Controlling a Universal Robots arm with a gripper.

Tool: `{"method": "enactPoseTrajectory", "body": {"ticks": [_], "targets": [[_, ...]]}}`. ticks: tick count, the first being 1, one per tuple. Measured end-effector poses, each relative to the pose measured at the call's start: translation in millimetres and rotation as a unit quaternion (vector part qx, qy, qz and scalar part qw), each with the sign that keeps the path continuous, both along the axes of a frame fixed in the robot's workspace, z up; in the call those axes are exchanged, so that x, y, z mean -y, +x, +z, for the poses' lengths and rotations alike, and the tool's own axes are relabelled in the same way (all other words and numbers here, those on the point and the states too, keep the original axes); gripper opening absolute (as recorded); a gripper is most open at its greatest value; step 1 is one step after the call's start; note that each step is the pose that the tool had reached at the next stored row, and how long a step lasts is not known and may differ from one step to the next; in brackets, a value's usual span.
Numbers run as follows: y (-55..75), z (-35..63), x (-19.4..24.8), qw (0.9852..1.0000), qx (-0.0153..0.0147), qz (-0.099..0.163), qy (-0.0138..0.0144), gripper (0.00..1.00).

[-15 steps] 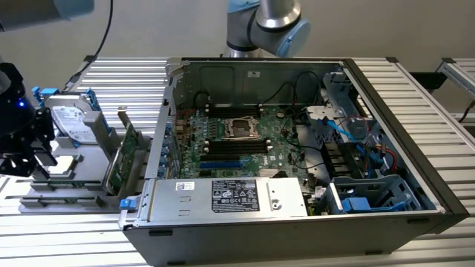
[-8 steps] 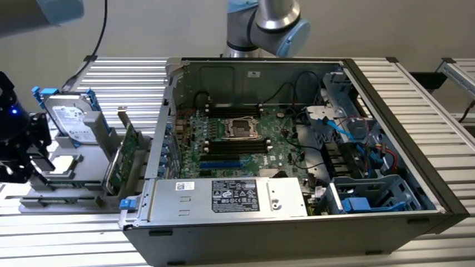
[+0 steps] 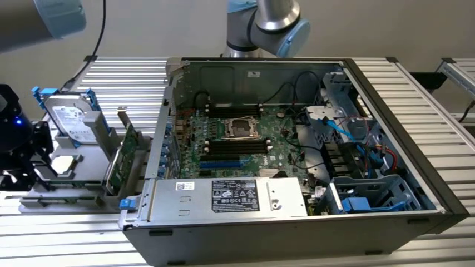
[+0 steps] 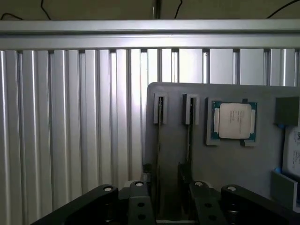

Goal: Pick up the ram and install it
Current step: 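Pick up the ram and move it above insertion slot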

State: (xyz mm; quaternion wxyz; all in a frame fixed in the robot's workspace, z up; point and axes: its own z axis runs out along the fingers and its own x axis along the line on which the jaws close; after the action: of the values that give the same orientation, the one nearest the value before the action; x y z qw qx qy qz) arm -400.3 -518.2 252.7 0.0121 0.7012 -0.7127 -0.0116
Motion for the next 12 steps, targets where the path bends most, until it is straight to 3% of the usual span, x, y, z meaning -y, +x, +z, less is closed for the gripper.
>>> {"method": "enactPoseTrajectory", "body": {"ticks": [12], "targets": [[1.1,-21.8,1.5,0.9998,0.0000,0.021,0.0000,0.36]]}}
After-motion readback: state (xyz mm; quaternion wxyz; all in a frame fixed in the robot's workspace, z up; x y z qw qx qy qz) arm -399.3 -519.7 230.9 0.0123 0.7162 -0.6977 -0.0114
